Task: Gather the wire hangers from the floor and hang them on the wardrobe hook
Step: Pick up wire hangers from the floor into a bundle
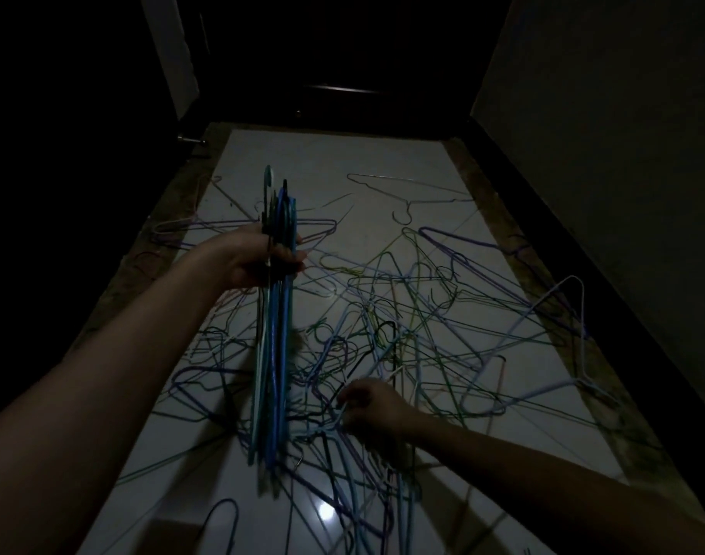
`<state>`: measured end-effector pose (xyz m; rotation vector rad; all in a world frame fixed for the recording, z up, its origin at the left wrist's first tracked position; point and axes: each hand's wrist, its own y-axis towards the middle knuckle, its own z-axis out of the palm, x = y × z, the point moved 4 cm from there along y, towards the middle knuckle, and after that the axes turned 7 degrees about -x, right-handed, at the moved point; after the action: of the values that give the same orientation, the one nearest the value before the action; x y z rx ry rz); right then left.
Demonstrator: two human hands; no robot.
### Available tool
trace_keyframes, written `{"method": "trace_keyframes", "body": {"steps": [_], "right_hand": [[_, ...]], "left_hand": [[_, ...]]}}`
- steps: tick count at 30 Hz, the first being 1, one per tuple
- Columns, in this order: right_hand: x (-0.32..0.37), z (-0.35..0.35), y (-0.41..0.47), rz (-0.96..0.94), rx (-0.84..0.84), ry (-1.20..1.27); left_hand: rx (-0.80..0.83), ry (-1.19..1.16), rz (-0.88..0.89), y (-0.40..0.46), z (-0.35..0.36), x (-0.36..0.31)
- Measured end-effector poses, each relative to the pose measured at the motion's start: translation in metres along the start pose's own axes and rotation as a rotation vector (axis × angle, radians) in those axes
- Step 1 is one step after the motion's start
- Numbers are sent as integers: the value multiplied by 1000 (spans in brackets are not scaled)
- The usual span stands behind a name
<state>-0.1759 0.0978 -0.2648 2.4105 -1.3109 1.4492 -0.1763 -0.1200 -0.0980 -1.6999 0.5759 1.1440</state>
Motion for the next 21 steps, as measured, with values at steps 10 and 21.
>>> {"method": "trace_keyframes", "body": {"steps": [10,21], "right_hand": [[1,25,-7,36,-71,-286],[24,-1,-12,-53,-114,-313]], "left_hand": [[19,74,9,-5,-12,2],[3,53,2,-16,-9,-7]]}}
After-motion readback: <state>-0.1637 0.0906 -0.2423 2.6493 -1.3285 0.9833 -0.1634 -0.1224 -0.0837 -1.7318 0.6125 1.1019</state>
